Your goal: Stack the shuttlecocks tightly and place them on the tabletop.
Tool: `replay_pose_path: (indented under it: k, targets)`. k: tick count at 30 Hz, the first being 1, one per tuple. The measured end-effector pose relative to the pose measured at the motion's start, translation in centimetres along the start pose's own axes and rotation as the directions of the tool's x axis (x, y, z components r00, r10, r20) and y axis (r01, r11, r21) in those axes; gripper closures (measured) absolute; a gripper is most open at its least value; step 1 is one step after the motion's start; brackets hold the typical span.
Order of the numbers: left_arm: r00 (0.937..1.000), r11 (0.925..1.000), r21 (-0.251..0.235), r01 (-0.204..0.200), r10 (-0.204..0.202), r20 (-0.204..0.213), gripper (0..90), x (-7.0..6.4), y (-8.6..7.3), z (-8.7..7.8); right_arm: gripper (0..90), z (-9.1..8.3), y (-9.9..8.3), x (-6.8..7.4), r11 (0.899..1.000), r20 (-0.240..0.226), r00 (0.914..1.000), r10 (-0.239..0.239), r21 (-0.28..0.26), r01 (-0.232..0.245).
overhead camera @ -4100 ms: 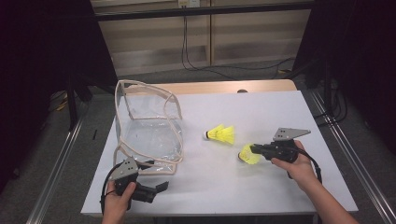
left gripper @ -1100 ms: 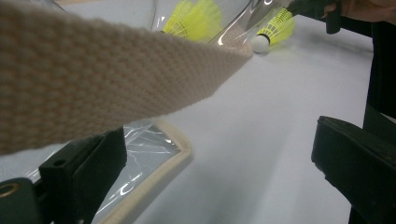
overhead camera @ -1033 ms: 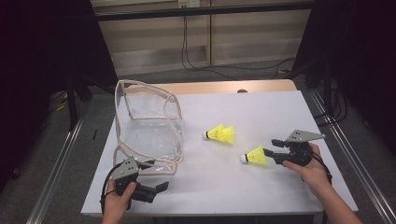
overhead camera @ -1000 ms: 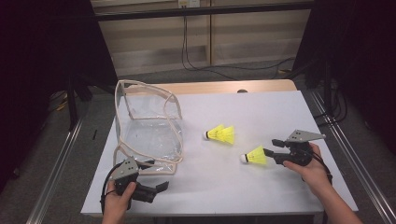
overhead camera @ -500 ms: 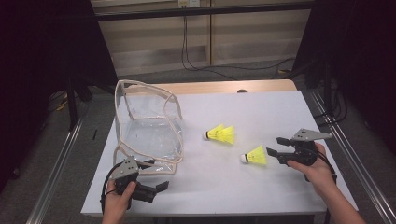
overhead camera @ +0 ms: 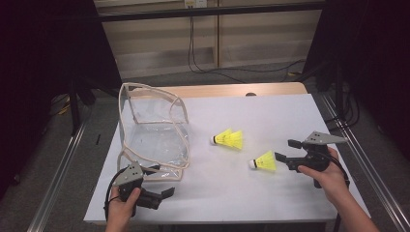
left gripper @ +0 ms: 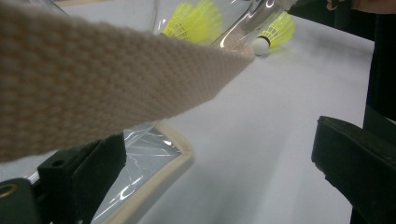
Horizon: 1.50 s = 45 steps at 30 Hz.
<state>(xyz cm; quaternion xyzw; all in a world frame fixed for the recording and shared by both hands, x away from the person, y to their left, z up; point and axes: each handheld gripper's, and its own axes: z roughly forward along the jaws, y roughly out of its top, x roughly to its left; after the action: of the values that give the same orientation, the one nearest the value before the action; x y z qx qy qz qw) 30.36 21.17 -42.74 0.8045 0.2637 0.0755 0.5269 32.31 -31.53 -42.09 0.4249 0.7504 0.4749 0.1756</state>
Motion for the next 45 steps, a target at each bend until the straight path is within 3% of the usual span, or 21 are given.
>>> replay_pose_path:
  k: [13,30,39,45]
  targets:
    - [1.0,1.0,-0.004,0.003,-0.003,0.004,3.1,0.0,-0.1,0.0,10.7,0.6,0.2,1.1,1.0,-0.061,0.9981,0.007,-0.004,-0.008]
    - [1.0,1.0,-0.006,0.003,-0.003,0.003,3.0,0.0,-0.1,0.0,3.1,1.2,-0.1,2.0,1.0,-0.101,0.9948,-0.013,0.009,0.014]
    - [1.0,1.0,-0.003,-0.001,0.001,0.001,3.1,0.0,0.0,-0.1,5.4,1.7,-0.4,2.4,0.999,-0.119,0.9925,-0.029,0.038,0.034]
    - [1.0,1.0,-0.009,0.003,-0.003,0.0,3.1,-0.2,0.0,0.0,12.0,2.0,-0.8,2.5,0.997,-0.128,0.9906,-0.046,0.062,0.054]
